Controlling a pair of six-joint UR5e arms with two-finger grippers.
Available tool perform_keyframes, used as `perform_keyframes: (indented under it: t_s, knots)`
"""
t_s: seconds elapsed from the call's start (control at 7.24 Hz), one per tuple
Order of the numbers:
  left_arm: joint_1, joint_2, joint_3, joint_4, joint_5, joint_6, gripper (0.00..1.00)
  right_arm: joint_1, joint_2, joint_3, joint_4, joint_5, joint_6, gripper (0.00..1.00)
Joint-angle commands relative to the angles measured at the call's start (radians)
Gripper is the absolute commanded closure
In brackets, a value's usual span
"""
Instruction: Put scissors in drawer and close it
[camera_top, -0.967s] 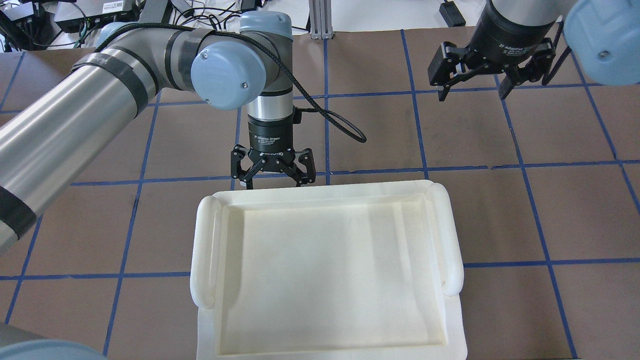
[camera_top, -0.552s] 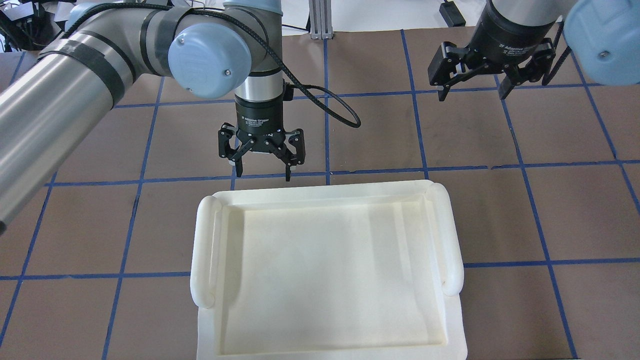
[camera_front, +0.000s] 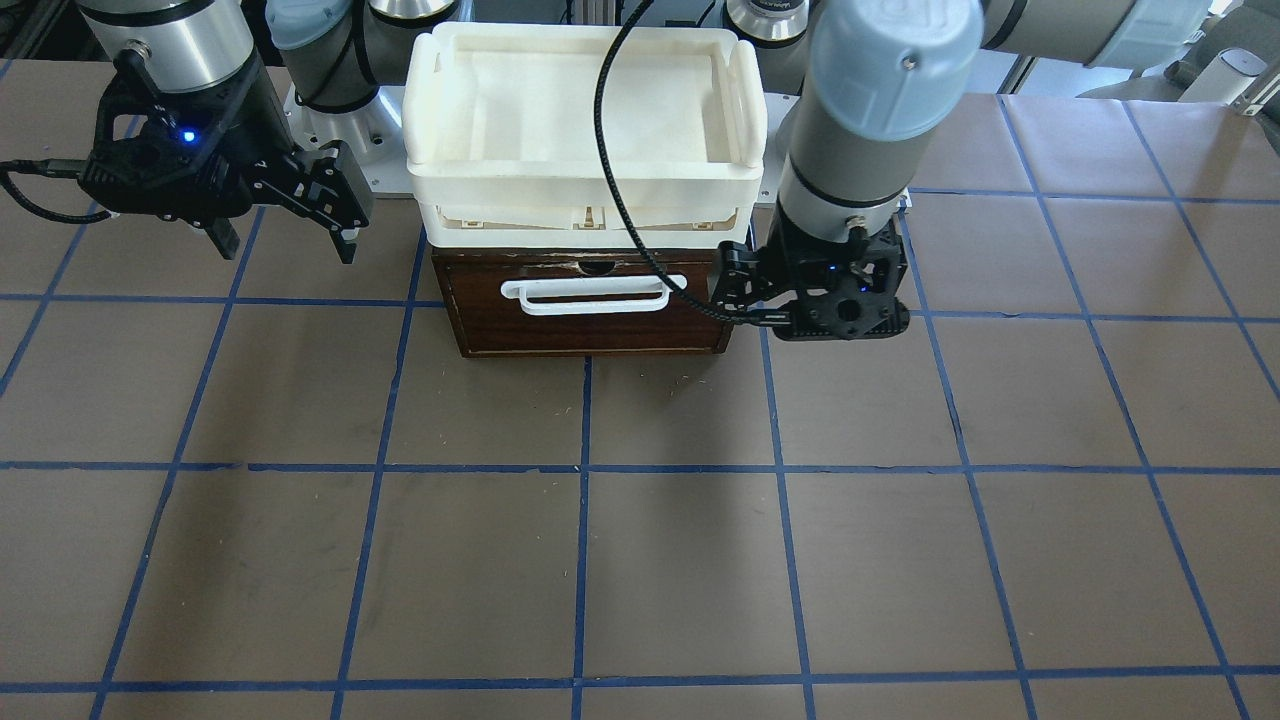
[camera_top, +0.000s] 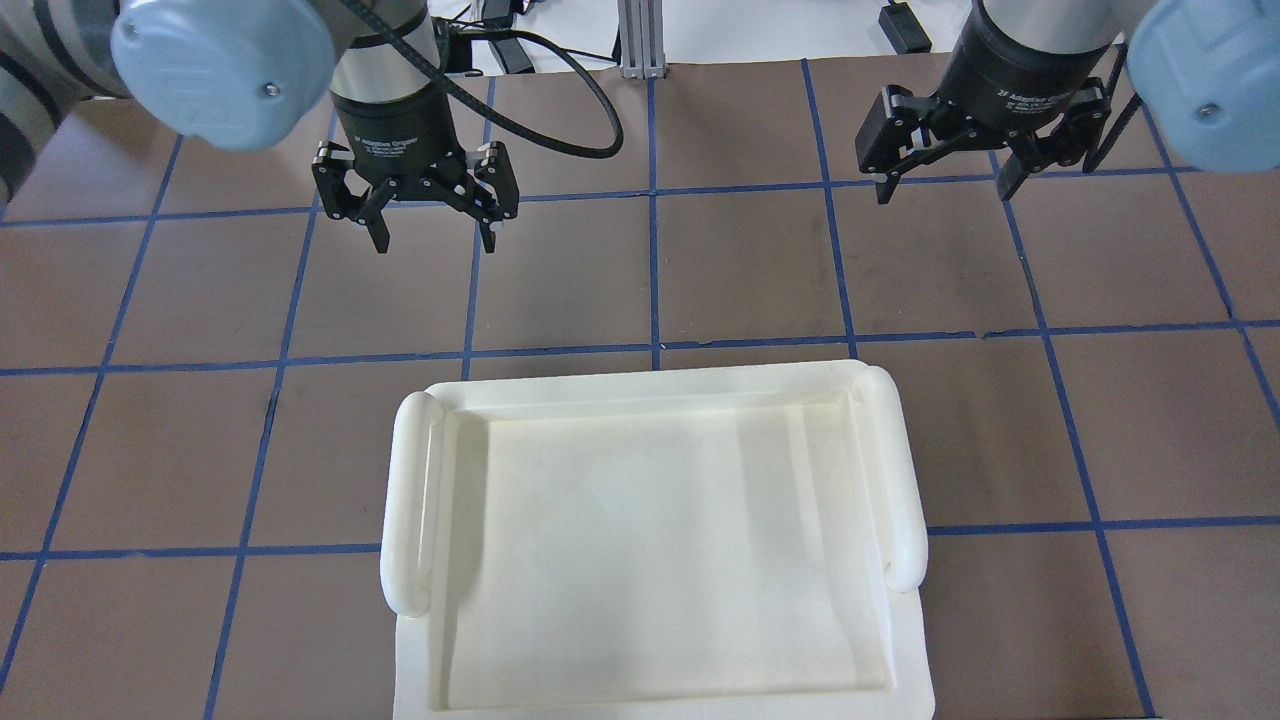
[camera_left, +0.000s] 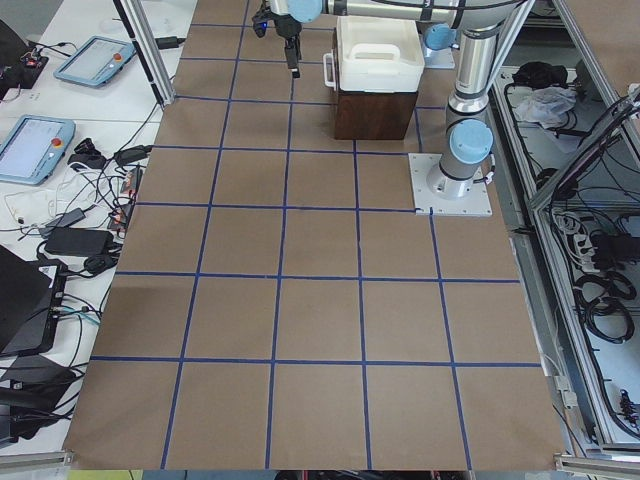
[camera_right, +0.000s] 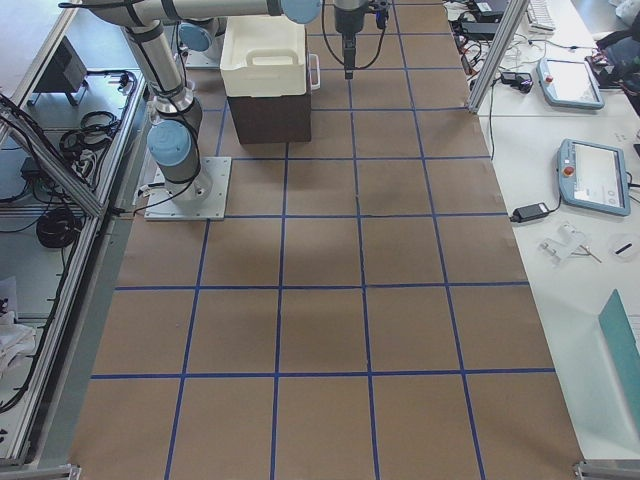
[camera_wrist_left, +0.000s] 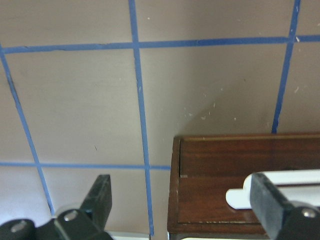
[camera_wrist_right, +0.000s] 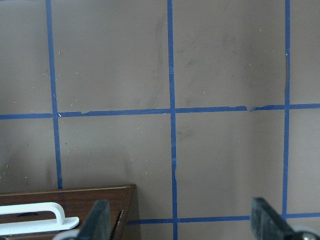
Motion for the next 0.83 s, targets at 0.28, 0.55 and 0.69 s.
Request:
perform_keyframes:
  t_s: [0.28,0.55,0.69]
  knots:
    - [0.029,0.154,-0.109,0.061,0.004,0.004,0.00,0.000,0.000,-0.001,-0.001,0.002,0.001,0.00]
    - [0.043,0.202,-0.129,0.062,0.004,0.044,0.00,0.002,-0.002,0.000,-0.001,0.003,0.001,0.00]
    - [0.054,0.214,-0.129,0.059,0.004,0.102,0.00,0.005,0.000,0.000,-0.003,0.003,0.001,0.00]
